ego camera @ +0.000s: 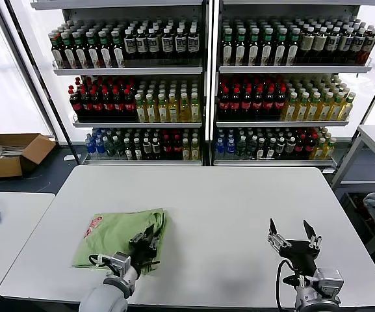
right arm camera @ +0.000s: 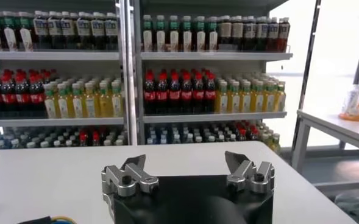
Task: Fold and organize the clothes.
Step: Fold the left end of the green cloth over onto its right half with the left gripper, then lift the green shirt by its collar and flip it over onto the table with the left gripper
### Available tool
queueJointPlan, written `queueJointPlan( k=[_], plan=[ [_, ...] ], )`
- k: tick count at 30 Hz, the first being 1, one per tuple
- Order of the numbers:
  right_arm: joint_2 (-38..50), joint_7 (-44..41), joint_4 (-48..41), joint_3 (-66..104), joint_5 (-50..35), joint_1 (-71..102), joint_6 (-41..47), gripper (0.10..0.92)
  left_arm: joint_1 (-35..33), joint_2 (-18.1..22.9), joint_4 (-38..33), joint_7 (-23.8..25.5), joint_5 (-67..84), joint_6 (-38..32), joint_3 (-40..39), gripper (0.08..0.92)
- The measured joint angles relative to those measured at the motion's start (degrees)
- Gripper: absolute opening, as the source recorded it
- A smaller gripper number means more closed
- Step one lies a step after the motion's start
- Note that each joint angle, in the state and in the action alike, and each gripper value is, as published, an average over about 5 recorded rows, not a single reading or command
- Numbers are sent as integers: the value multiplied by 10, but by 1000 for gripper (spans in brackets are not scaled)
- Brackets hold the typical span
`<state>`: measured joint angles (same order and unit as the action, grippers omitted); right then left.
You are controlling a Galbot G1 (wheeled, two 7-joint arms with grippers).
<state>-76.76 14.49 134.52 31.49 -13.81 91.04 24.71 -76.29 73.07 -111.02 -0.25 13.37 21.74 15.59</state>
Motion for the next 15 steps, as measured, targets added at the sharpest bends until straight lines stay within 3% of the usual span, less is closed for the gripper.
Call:
queueJointPlan(
  k=[7, 15],
  plan=[
    [5, 1, -6, -5, 0, -6, 0, 823, -16, 11, -23, -12, 93, 7, -15, 575],
    [9, 0, -17, -16, -1, -17, -1, 823, -23, -2, -114, -21, 194, 8, 14, 792]
  ],
)
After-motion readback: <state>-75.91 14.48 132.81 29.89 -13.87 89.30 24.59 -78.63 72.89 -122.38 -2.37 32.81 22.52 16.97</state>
